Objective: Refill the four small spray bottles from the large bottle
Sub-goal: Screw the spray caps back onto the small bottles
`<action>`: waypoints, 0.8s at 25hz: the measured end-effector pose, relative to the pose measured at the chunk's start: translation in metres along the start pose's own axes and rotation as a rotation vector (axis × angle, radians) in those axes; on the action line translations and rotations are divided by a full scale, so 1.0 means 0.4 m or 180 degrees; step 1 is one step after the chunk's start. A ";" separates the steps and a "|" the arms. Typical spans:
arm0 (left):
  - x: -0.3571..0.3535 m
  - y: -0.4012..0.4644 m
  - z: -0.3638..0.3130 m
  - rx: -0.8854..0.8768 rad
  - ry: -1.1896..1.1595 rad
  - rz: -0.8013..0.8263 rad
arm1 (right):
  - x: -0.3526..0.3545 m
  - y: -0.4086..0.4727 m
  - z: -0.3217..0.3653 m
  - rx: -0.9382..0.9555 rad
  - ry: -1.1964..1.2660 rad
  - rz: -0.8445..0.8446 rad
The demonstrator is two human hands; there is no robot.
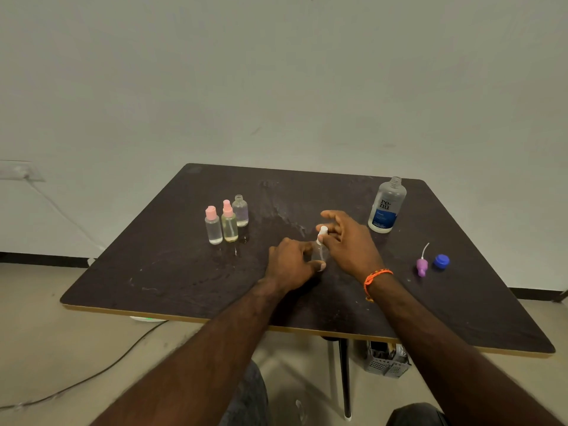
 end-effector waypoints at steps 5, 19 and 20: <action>-0.001 0.002 0.000 0.0107 -0.0001 -0.0051 | -0.022 0.011 -0.005 0.0004 -0.0499 -0.0157; -0.013 -0.007 -0.002 0.0033 -0.0026 -0.0135 | 0.002 0.019 -0.022 -0.0128 -0.0082 -0.0115; -0.013 -0.007 -0.003 0.0051 0.0026 -0.0163 | 0.002 0.020 -0.019 -0.0092 -0.0304 -0.0300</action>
Point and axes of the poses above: each hand's wrist, its own y-axis towards the middle knuckle, its own x-axis out of the back of the hand, z = x × y, the point moved 2 cm from there along y, towards the middle knuckle, and after that the axes turned 4 degrees about y, right-handed, at the moved point
